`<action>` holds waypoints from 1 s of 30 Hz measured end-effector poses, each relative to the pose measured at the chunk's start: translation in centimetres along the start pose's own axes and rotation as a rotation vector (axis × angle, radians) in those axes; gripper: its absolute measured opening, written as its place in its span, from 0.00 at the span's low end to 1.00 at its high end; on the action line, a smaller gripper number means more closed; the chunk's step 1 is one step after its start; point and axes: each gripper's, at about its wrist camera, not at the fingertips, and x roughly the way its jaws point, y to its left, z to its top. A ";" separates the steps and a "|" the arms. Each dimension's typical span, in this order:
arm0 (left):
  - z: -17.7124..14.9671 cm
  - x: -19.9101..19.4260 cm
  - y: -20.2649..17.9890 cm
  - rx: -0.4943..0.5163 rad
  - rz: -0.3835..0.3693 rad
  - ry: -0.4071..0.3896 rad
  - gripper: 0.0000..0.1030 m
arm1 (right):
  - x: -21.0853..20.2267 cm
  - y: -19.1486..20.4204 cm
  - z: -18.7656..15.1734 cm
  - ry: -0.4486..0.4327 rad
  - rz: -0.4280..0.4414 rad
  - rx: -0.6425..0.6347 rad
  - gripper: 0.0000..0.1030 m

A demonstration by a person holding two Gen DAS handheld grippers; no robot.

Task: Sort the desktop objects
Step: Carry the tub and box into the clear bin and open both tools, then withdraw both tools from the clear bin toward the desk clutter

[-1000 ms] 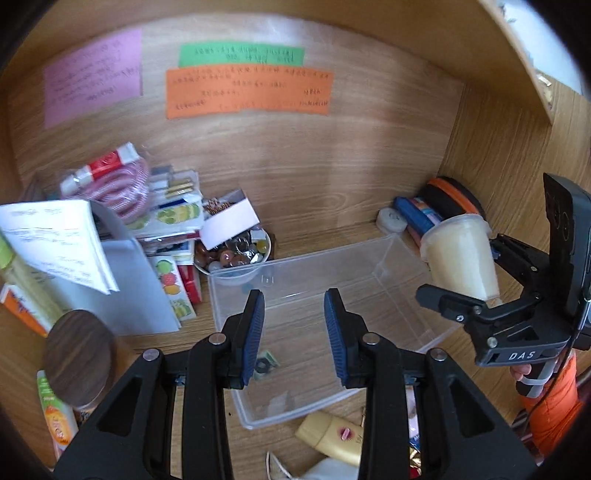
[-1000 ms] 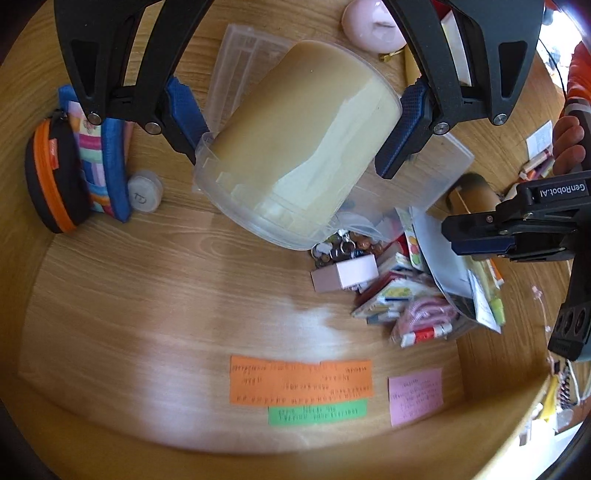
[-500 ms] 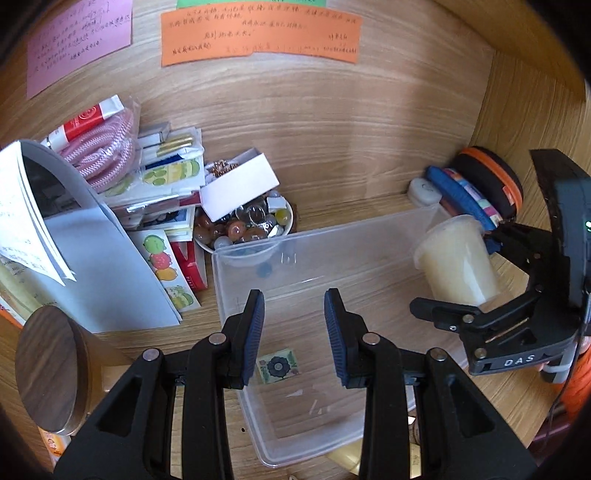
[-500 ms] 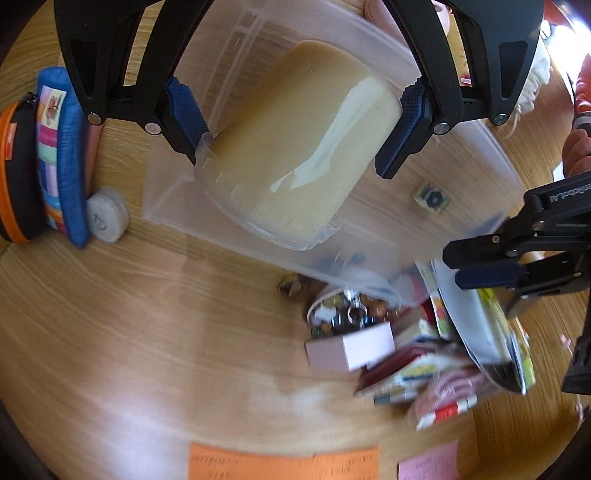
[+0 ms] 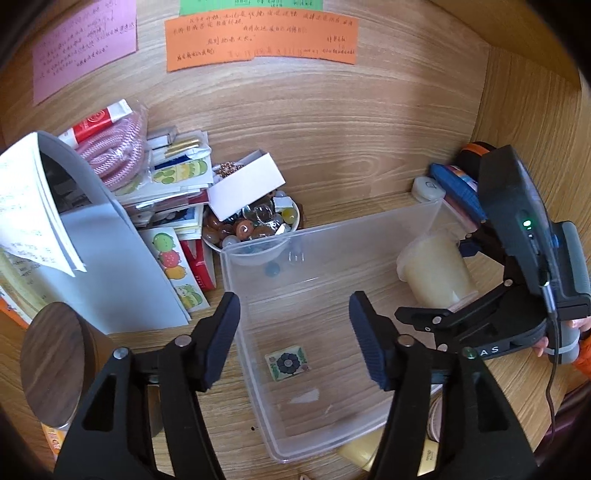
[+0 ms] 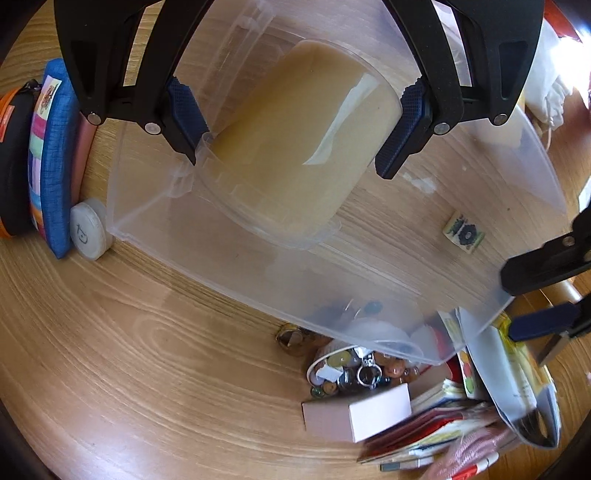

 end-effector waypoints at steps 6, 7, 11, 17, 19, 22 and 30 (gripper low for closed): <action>-0.4 -0.5 0.2 -0.003 0.002 -0.006 0.64 | 0.5 0.1 -0.1 0.042 -0.027 0.000 0.83; -0.5 -0.6 0.2 -0.004 0.003 -0.008 0.64 | 0.6 0.1 -0.1 0.050 -0.033 0.002 0.83; -0.8 -1.1 0.3 -0.008 0.001 -0.014 0.66 | -0.4 0.3 -0.2 0.019 -0.087 -0.011 0.83; -1.0 -2.1 0.2 -0.011 0.000 -0.029 0.69 | -3.5 0.5 -0.5 -0.046 -0.126 -0.024 0.83; -1.0 -2.6 0.1 -0.009 0.002 -0.038 0.72 | -4.5 0.5 -0.5 -0.067 -0.130 -0.017 0.83; -1.2 -3.4 0.0 -0.006 0.009 -0.047 0.73 | -6.2 0.6 -1.0 -0.096 -0.108 0.011 0.83; -2.3 -6.0 0.1 -0.028 0.017 -0.072 0.88 | -11.1 1.3 -3.4 -0.229 -0.082 0.062 0.83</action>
